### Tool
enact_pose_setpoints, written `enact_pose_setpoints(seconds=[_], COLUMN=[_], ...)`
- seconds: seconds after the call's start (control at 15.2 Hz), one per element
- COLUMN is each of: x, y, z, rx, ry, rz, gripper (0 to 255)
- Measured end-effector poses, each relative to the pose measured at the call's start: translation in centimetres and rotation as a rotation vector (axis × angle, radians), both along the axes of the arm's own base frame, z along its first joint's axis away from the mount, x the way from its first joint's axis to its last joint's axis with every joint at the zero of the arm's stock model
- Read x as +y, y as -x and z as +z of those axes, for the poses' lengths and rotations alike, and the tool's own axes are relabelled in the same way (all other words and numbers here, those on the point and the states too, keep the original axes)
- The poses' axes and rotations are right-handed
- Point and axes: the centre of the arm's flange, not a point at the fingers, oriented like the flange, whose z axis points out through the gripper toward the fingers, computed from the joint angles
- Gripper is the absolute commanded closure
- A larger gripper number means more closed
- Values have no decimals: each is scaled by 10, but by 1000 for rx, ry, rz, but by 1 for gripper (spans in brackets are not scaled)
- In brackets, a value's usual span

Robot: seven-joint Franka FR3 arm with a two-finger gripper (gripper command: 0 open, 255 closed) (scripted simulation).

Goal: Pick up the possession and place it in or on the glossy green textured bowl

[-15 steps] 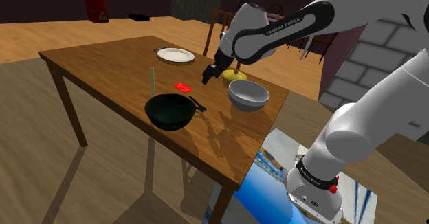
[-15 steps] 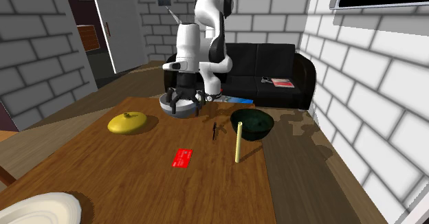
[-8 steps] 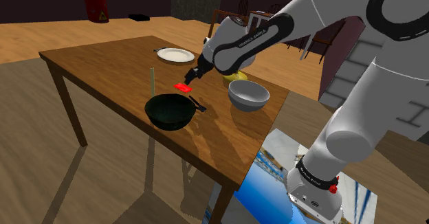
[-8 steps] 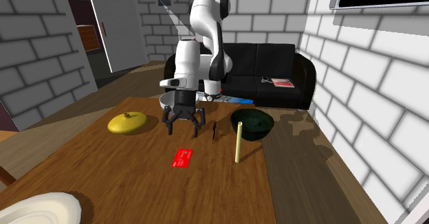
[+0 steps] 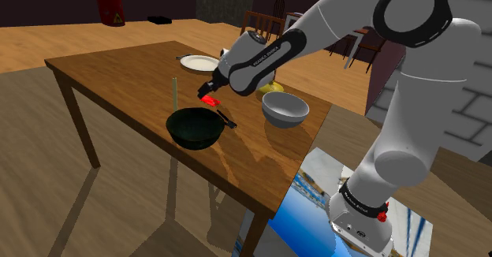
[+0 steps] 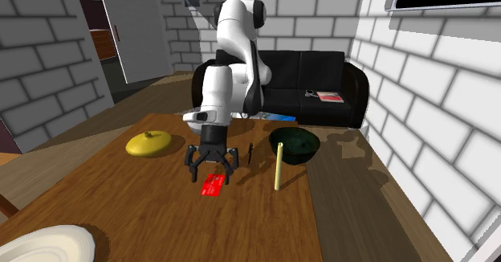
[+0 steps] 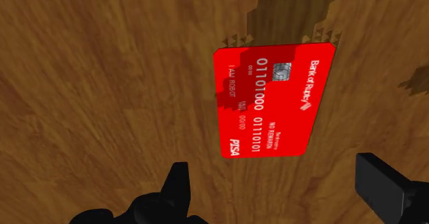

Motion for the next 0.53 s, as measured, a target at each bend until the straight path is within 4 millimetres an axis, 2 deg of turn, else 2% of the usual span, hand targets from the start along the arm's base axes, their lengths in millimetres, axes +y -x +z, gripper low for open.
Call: enact_pose_setpoints(seconds=[0.26,0.53], x=[3,4], y=[-12,-14], z=[-16,-19], rx=[-1,-1], ry=[0,0], rz=[0,0], gripper=[0,0])
